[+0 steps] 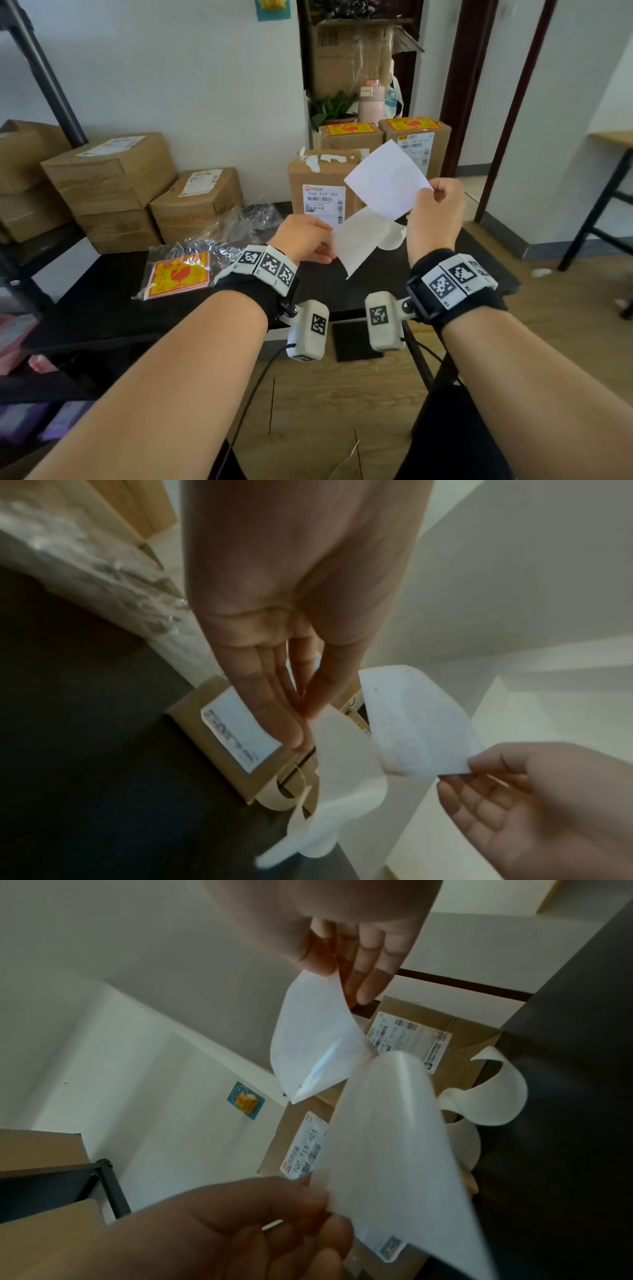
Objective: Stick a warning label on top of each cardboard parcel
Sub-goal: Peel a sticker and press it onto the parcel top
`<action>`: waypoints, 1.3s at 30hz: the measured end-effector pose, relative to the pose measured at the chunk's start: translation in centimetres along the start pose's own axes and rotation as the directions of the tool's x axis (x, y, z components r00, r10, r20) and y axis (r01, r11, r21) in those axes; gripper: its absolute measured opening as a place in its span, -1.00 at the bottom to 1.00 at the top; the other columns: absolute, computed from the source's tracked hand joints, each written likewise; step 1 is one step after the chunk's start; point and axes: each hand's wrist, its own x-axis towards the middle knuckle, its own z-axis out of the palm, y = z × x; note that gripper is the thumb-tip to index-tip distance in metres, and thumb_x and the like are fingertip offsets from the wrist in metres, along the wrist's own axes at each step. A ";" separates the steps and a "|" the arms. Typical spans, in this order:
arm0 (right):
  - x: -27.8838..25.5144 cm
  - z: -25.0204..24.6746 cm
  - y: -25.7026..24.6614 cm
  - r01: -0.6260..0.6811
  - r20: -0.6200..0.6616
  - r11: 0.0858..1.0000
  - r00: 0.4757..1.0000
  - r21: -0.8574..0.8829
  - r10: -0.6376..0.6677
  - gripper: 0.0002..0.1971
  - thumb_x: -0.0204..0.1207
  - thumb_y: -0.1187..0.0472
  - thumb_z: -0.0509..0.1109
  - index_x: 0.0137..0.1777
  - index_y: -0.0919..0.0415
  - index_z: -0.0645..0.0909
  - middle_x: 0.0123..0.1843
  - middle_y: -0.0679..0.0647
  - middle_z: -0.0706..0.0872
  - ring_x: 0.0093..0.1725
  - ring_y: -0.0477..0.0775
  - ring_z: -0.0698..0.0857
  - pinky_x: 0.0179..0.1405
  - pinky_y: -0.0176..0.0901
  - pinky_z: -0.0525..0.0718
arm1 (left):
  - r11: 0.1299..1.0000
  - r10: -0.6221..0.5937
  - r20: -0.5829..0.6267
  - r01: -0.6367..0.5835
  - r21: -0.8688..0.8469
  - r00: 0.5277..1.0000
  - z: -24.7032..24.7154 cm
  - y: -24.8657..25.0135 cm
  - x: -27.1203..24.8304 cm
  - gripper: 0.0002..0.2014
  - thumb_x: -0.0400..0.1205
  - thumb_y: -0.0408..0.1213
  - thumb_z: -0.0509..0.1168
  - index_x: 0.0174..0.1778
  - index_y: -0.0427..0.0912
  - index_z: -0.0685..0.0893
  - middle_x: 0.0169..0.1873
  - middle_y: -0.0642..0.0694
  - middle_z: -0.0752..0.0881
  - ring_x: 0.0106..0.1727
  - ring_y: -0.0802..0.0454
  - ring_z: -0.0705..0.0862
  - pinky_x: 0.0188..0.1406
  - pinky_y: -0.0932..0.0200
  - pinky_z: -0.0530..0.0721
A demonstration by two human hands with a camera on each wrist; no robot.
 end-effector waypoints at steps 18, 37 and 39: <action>1.7 -1.4 2.9 -0.008 0.004 0.991 1.000 -0.133 0.009 -0.80 0.61 0.29 0.18 0.18 0.16 0.54 0.09 0.08 0.67 0.08 0.03 0.68 -0.13 -0.31 0.64 | 0.992 -0.108 0.056 0.111 -0.066 0.993 5.9 -1.7 3.0 -0.84 0.73 -0.29 0.20 0.09 -0.33 0.55 -0.10 -0.23 0.66 -0.28 -0.07 0.70 -0.13 0.07 0.76; -1.0 -0.2 1.2 0.002 0.154 0.998 0.988 -0.068 0.008 -0.87 0.53 0.27 0.25 0.00 0.12 0.59 -0.03 0.03 0.70 -0.20 0.05 0.76 -0.35 -0.22 0.73 | 0.881 0.452 -0.122 -0.420 0.219 0.884 3.5 1.2 0.7 -0.78 0.47 -0.50 0.41 -0.20 -0.04 0.73 -0.22 0.13 0.71 -0.13 0.16 0.67 -0.03 0.26 0.65; -1.4 0.0 0.8 0.015 0.190 0.998 0.982 -0.058 -0.003 -0.90 0.53 0.27 0.27 -0.03 0.17 0.60 -0.07 0.00 0.70 -0.19 0.07 0.78 -0.31 -0.10 0.80 | 0.869 0.472 -0.108 -0.442 0.222 0.875 3.3 1.2 0.4 -0.75 0.44 -0.42 0.49 -0.05 -0.01 0.74 -0.13 0.16 0.71 -0.10 0.19 0.66 0.01 0.26 0.65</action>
